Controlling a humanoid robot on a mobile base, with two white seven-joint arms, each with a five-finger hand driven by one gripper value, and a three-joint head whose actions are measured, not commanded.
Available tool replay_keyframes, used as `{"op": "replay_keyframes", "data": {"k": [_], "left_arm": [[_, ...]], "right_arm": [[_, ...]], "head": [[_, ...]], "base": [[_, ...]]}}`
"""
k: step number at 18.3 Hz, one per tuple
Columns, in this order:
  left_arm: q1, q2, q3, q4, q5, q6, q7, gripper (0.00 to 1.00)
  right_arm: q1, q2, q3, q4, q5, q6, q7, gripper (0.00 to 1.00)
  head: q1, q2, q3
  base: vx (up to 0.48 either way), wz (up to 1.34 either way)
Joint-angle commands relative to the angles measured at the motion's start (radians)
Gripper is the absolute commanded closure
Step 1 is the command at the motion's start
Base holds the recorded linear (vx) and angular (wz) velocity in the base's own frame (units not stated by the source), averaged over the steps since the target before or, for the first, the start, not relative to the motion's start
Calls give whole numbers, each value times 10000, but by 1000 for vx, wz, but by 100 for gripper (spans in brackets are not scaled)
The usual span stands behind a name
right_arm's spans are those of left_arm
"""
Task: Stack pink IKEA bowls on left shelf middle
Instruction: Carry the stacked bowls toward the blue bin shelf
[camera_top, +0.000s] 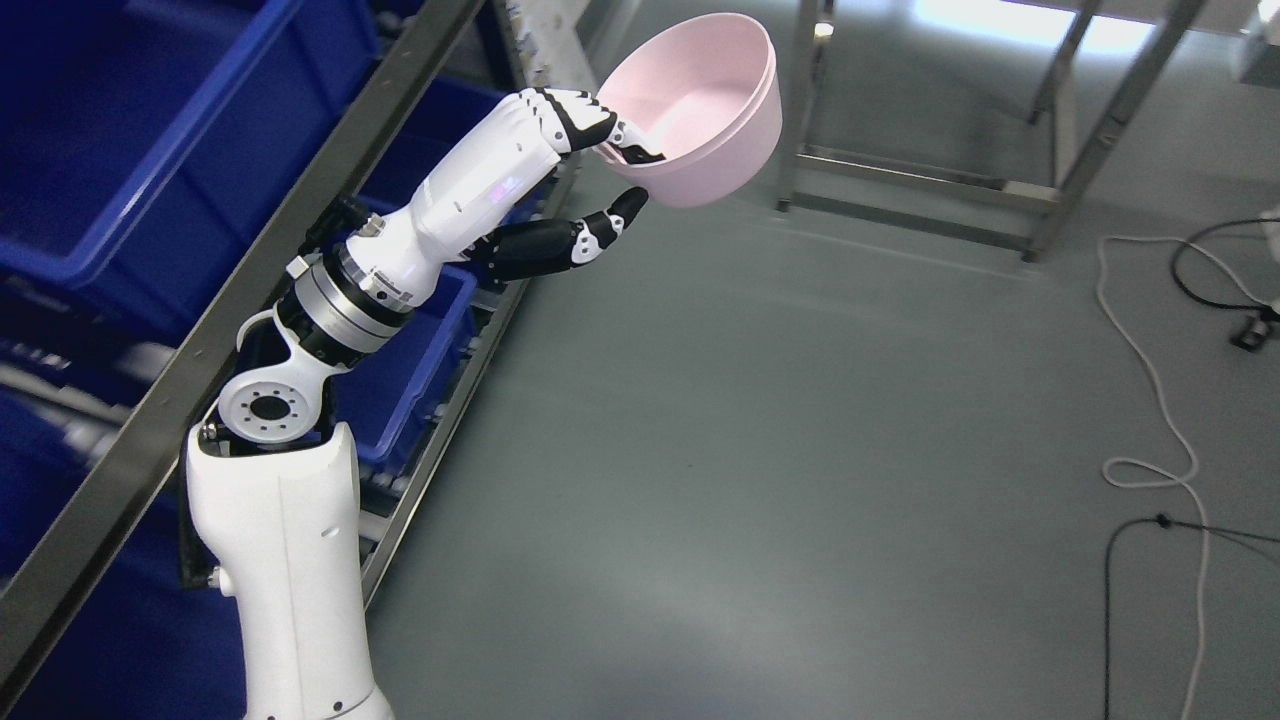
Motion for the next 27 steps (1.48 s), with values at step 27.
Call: {"op": "replay_keyframes", "data": {"k": [27], "left_arm": [[-3878,336,-2104,68,-2414,4964,-1521,97]], "right_arm": [[-1,-174,0,0,0,5,1,0]], "head": [[0,-1,0]], "base": [[34,611]]}}
